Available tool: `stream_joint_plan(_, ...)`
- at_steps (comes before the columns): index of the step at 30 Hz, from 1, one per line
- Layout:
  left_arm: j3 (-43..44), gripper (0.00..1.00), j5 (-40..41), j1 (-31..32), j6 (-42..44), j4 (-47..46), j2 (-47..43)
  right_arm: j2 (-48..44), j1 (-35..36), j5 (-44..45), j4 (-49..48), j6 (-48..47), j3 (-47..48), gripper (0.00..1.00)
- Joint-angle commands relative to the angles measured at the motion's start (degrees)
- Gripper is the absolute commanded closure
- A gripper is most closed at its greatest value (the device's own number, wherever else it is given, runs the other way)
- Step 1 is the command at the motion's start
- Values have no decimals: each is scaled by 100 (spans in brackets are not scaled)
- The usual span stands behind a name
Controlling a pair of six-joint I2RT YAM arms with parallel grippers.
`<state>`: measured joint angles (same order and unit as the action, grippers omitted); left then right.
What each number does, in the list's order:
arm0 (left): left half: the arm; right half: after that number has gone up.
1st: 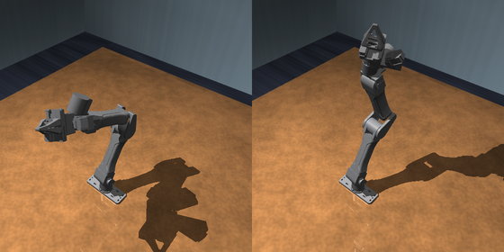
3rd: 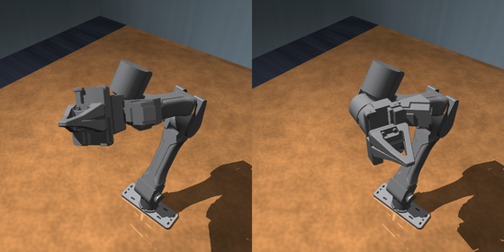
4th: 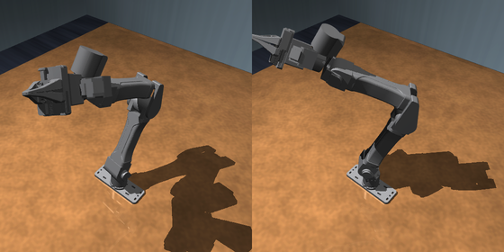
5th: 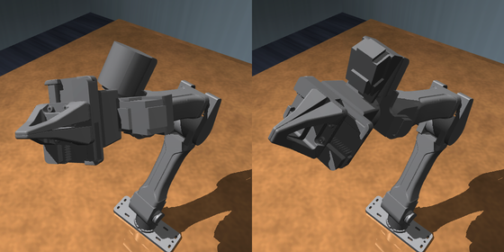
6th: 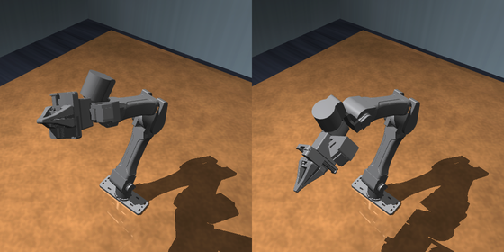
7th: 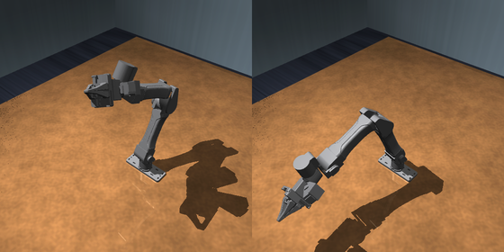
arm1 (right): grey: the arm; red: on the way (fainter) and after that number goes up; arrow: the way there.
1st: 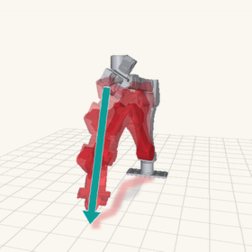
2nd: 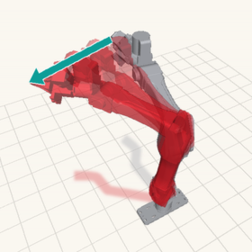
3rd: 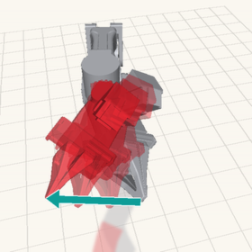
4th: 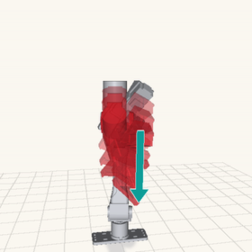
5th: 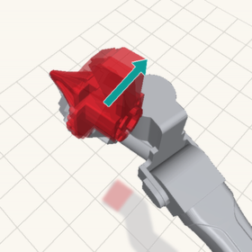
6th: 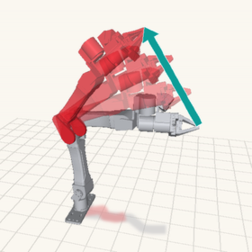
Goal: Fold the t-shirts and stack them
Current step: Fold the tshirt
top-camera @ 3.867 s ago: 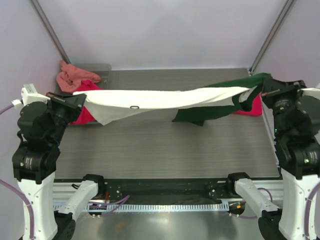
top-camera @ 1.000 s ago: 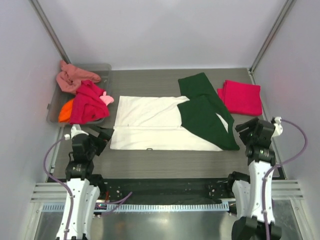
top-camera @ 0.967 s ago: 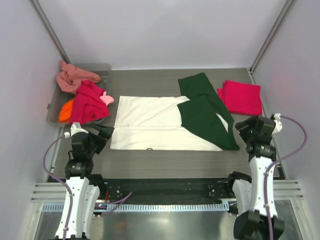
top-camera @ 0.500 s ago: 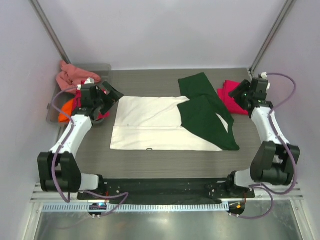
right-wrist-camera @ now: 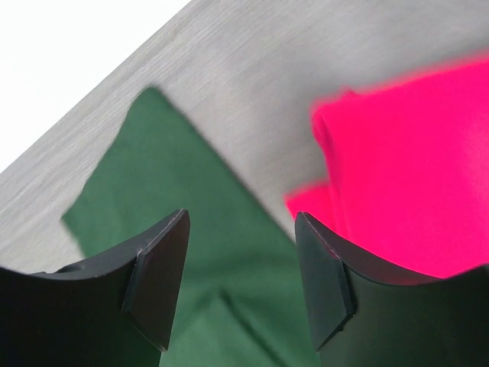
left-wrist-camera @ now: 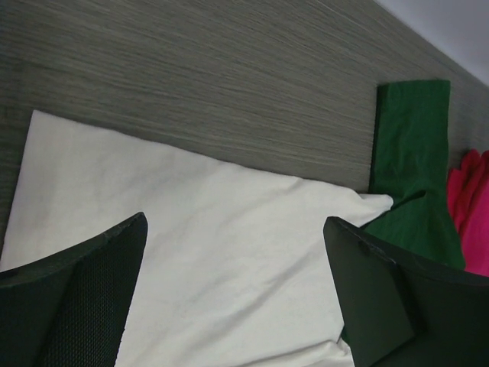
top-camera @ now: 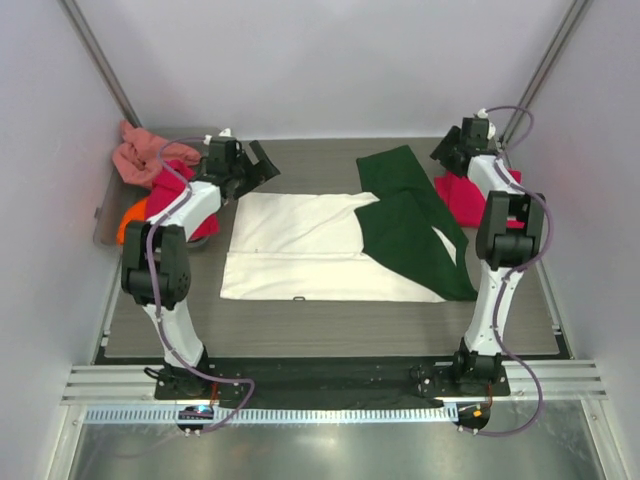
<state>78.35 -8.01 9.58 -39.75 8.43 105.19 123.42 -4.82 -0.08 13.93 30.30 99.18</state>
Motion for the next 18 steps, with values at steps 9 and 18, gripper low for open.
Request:
stream_joint_plan(9,1376,2,177,-36,810,-254,1416,2275,174,-642,83,-166,2930,36)
stream_joint_plan(18,1613,2,423,-79,1153,-104,1874,3364,324,-1310,-57,133,3908,46)
